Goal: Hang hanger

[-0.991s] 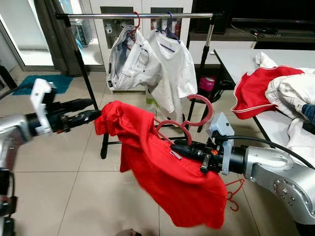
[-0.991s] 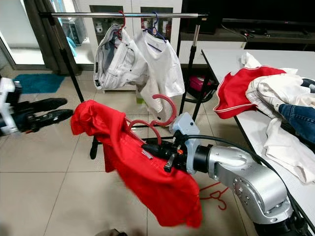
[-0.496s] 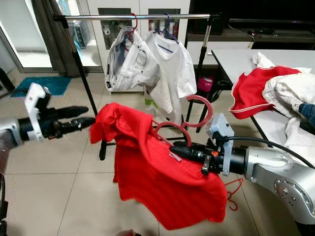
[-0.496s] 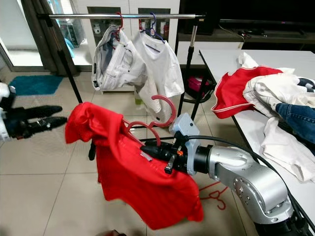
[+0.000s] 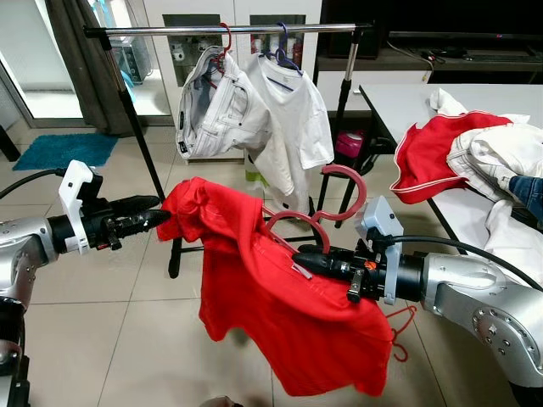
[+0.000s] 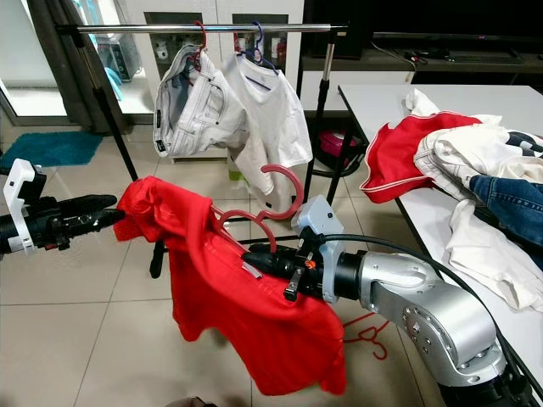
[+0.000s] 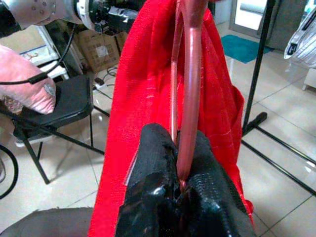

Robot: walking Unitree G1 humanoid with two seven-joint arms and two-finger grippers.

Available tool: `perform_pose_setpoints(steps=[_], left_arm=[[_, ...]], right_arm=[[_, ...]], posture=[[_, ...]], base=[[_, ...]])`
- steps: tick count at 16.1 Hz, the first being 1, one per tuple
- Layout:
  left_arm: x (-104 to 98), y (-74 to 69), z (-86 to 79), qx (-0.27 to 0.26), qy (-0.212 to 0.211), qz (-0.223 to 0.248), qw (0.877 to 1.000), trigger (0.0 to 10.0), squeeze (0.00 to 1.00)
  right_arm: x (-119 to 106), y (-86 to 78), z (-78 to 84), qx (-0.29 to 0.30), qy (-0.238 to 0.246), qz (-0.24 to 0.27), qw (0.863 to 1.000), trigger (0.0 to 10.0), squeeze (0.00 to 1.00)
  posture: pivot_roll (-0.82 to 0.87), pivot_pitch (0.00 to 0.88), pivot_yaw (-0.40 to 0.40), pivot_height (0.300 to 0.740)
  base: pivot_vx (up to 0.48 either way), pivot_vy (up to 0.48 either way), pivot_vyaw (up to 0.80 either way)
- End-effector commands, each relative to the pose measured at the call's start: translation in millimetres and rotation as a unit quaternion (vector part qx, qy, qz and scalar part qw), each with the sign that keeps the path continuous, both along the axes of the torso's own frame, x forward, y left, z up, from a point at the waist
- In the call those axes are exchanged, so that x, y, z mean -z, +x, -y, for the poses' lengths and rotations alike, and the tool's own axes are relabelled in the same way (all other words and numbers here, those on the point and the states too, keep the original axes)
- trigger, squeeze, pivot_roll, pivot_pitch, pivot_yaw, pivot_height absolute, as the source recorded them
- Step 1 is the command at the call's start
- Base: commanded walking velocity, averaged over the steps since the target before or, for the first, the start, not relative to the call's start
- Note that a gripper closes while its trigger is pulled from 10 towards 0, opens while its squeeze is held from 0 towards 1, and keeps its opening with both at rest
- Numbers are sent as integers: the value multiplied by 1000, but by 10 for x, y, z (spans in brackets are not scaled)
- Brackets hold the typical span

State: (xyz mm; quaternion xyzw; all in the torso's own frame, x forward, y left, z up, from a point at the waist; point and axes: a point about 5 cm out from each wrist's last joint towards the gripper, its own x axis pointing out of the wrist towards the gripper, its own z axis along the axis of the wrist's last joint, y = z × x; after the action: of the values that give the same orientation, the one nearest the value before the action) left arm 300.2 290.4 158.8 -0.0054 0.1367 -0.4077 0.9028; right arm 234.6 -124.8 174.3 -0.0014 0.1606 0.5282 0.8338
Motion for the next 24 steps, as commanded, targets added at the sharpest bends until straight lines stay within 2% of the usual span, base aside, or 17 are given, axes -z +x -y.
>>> perform_pose_setpoints(steps=[1,10,17,19,20,22,24], left_arm=[[-21,25,6,4,2,10,1000,0,0],[24,54,7,-3,-14,19,1000,0,0],[7,94,-32,-40,-35,45,998,0,0],[9,117,-60,-67,-35,57,996,0,0],[-5,157,-103,-105,-37,71,991,0,0],[-46,225,-207,-185,-41,94,977,0,0],[-47,272,-306,-261,-17,102,960,0,0]], right_arm=[[-95,-25,-12,-15,10,16,1000,10000,0],[-86,-18,-6,-12,10,15,1000,10000,0],[-74,-6,5,-5,9,15,1000,10000,0],[-73,-4,7,-4,8,15,1000,10000,0],[-71,-2,11,-2,7,14,1000,10000,0],[-62,1,20,0,5,13,1000,10000,0],[-58,1,24,0,4,12,1000,10000,0]], posture=[[-93,0,34,740],[-95,0,33,740],[-95,0,33,740],[-95,0,33,740],[-95,0,33,740],[-95,0,33,740],[-96,0,33,740]], base=[[0,0,0],[0,0,0],[0,0,0],[0,0,0],[0,0,0],[0,0,0],[0,0,0]])
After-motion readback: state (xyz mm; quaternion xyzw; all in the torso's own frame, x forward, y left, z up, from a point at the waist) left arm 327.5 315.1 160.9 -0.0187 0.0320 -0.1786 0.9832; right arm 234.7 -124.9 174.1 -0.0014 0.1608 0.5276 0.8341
